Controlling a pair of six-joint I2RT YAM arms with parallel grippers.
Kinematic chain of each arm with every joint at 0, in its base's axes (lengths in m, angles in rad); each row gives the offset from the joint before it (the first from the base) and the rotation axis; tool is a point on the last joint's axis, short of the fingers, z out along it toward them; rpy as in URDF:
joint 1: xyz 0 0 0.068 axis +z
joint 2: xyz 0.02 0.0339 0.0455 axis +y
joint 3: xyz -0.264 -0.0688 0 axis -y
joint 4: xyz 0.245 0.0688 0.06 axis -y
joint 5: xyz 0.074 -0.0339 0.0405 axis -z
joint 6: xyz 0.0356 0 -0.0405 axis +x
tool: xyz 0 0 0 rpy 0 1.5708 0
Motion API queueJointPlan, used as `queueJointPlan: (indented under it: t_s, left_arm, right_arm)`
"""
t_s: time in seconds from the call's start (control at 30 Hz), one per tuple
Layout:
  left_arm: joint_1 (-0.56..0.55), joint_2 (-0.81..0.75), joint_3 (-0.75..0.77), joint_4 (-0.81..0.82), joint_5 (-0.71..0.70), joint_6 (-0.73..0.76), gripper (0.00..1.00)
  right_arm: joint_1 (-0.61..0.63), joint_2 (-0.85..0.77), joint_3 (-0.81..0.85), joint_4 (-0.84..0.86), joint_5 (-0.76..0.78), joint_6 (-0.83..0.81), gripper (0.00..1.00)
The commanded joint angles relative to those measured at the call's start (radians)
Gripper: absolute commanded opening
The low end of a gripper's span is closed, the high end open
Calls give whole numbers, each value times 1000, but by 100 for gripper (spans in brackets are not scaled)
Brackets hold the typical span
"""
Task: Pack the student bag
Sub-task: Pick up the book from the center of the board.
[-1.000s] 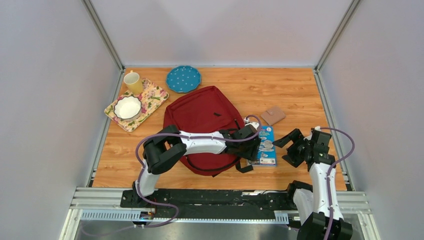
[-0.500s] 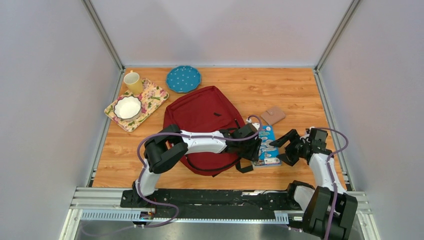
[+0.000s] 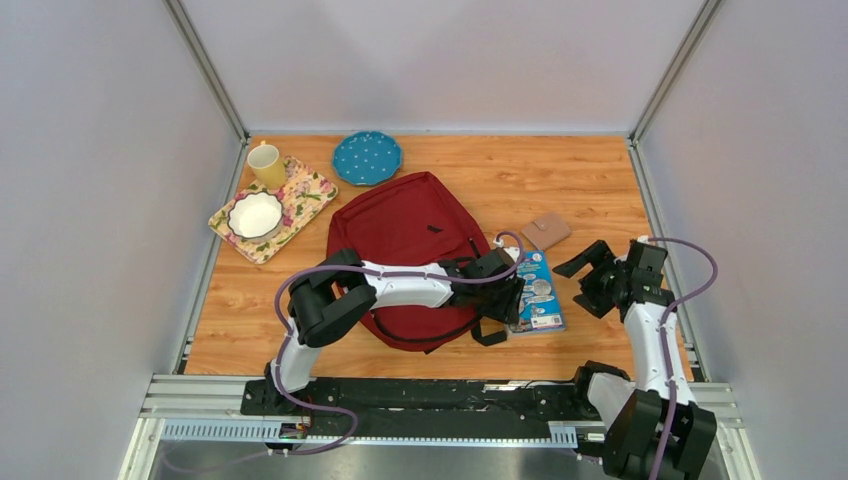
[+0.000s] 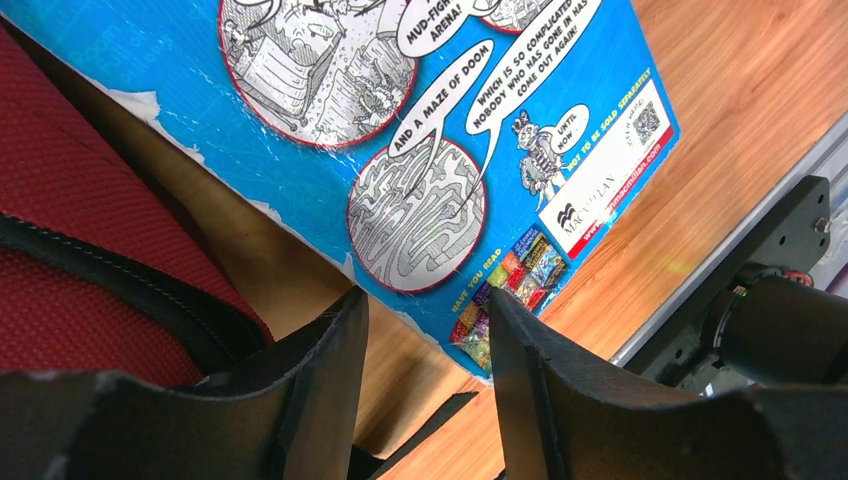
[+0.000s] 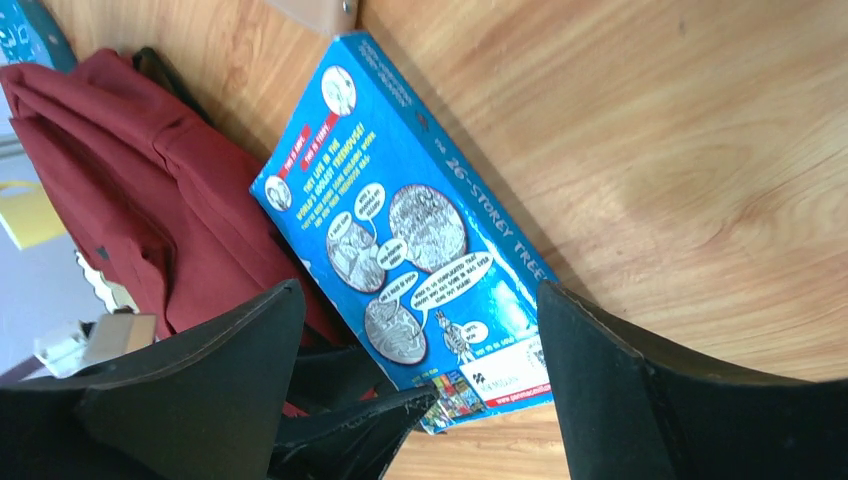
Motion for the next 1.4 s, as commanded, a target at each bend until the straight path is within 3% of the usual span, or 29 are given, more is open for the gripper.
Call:
queueJointPlan:
  t_s: [0.0,0.3,0.7,0.97,1.37]
  left_arm:
    - [3,-51,-13,59,11,1,56]
    - [3,-63,-6,81,29,6,56]
    - [10,-37,52,99,80,-2,57]
    - [14,-112,-51,282,143,-120,56]
    - [17,-85,-46,223,112,-149,49]
  right_arm:
    - [0,9,43,30,92,15,89]
    - [0,193,-60,159,-61,-8,85]
    - [1,90,-161,154,-135,17,82]
    - [1,21,-189,125,-128,20,82]
    - [1,-10,-195,102,-137,18,81]
